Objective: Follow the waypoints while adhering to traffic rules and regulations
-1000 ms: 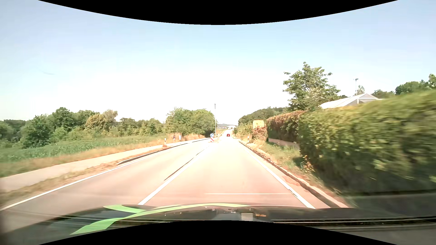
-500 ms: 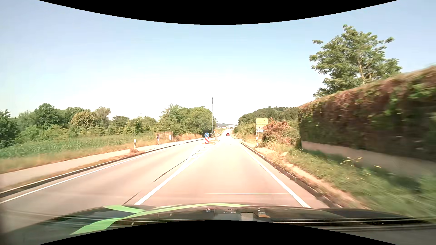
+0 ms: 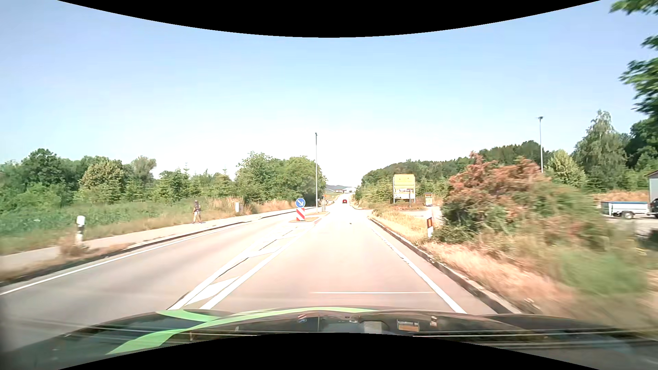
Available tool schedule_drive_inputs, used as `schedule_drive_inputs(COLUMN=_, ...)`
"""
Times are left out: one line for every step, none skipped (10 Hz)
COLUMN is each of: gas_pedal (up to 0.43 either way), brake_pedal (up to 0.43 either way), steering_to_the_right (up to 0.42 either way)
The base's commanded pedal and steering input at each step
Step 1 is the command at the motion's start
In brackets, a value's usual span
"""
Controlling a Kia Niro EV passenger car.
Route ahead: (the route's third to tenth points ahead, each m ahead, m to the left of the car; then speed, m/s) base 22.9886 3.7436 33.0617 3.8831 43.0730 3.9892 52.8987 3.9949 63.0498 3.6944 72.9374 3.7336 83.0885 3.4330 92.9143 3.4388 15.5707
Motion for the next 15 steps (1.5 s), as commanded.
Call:
schedule_drive_inputs(gas_pedal=0.138, brake_pedal=0.000, steering_to_the_right=-0.006)
schedule_drive_inputs(gas_pedal=0.138, brake_pedal=0.000, steering_to_the_right=-0.006)
schedule_drive_inputs(gas_pedal=0.138, brake_pedal=0.000, steering_to_the_right=-0.006)
schedule_drive_inputs(gas_pedal=0.138, brake_pedal=0.000, steering_to_the_right=-0.005)
schedule_drive_inputs(gas_pedal=0.138, brake_pedal=0.000, steering_to_the_right=-0.006)
schedule_drive_inputs(gas_pedal=0.138, brake_pedal=0.000, steering_to_the_right=-0.006)
schedule_drive_inputs(gas_pedal=0.150, brake_pedal=0.000, steering_to_the_right=-0.005)
schedule_drive_inputs(gas_pedal=0.157, brake_pedal=0.000, steering_to_the_right=-0.005)
schedule_drive_inputs(gas_pedal=0.169, brake_pedal=0.000, steering_to_the_right=-0.005)
schedule_drive_inputs(gas_pedal=0.169, brake_pedal=0.000, steering_to_the_right=-0.004)
schedule_drive_inputs(gas_pedal=0.169, brake_pedal=0.000, steering_to_the_right=-0.003)
schedule_drive_inputs(gas_pedal=0.177, brake_pedal=0.000, steering_to_the_right=-0.003)
schedule_drive_inputs(gas_pedal=0.189, brake_pedal=0.000, steering_to_the_right=-0.003)
schedule_drive_inputs(gas_pedal=0.189, brake_pedal=0.000, steering_to_the_right=-0.003)
schedule_drive_inputs(gas_pedal=0.197, brake_pedal=0.000, steering_to_the_right=-0.003)
